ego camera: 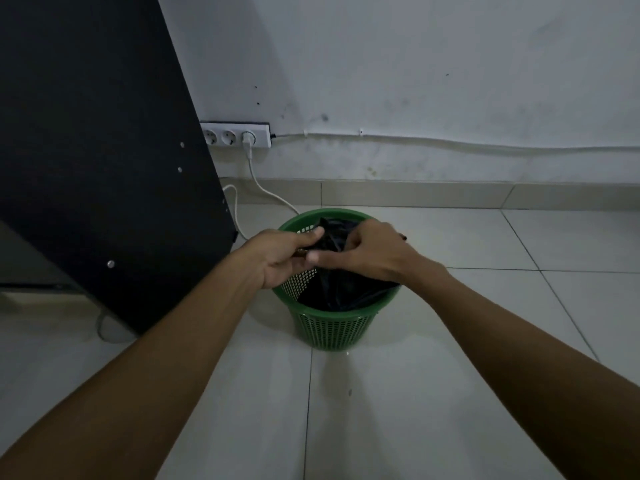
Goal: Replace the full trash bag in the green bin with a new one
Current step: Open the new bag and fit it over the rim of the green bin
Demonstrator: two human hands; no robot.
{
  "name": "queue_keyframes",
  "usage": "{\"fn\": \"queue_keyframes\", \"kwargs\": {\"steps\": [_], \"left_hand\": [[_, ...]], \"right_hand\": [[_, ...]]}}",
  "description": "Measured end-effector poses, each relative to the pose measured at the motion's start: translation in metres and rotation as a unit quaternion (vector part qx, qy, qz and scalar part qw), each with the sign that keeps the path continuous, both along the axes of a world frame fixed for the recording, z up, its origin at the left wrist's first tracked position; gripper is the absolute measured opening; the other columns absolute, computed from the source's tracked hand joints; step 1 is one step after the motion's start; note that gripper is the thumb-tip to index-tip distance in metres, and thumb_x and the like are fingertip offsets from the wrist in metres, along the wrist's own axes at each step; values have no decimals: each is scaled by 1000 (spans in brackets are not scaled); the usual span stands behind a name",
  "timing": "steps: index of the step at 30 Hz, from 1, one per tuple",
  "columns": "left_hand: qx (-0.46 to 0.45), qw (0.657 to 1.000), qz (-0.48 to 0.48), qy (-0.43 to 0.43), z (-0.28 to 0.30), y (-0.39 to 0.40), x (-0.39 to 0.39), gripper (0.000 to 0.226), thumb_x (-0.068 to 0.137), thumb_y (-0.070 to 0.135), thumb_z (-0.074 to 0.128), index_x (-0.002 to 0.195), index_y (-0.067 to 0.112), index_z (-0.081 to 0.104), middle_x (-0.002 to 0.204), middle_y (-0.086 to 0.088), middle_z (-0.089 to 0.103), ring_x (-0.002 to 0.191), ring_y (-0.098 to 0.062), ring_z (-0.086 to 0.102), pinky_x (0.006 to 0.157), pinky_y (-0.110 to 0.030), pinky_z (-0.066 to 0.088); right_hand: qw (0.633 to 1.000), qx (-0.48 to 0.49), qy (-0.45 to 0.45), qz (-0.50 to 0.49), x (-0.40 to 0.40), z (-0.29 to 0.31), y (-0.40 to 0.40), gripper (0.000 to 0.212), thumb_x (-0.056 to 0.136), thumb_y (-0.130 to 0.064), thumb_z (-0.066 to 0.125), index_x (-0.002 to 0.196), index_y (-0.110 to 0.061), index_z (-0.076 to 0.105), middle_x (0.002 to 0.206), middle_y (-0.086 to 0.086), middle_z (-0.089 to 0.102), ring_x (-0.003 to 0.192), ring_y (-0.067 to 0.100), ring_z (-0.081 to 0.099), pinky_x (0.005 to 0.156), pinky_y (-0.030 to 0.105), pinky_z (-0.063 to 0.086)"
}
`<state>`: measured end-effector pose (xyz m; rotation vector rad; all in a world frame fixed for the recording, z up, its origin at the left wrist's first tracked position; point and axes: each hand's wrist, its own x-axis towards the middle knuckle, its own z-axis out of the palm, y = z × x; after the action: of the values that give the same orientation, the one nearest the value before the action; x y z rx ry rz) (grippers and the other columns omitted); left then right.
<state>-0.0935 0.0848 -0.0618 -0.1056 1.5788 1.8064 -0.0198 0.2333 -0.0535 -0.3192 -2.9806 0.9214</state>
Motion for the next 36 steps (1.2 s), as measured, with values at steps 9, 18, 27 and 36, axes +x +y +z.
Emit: {"fn": "queue_keyframes", "kwargs": {"steps": [9,18,27,36], "left_hand": [[-10,989,120,-81,-5,-21,-7,11,100,7,44,94,2,53,105,-17,58,93,-29,60,82,-43,52],[-17,969,197,-150,-9,-51,-11,30,105,13,30,82,3,48,135,-13,53,127,-27,50,104,-43,37],[95,944,260,-179,16,-34,15,43,104,4,17,135,-1,47,141,-14,49,131,-25,47,96,-40,39],[94,966,128,-205,17,-23,27,42,101,36,40,119,5,60,124,-17,62,114,-31,58,90,-49,45]], "right_hand": [[935,-324,32,-140,2,-2,27,22,86,-12,71,68,-8,60,64,9,57,49,16,53,46,23,50],[818,-428,3,-385,16,-15,71,11,92,-6,51,82,-9,48,65,10,47,48,17,36,43,20,26],[896,-343,-219,-176,30,15,48,108,39,-86,67,119,-14,53,110,14,61,92,29,66,76,47,57],[966,-29,-257,-23,34,2,4,100,49,-46,91,133,-19,45,119,4,61,100,28,62,72,38,56]]}}
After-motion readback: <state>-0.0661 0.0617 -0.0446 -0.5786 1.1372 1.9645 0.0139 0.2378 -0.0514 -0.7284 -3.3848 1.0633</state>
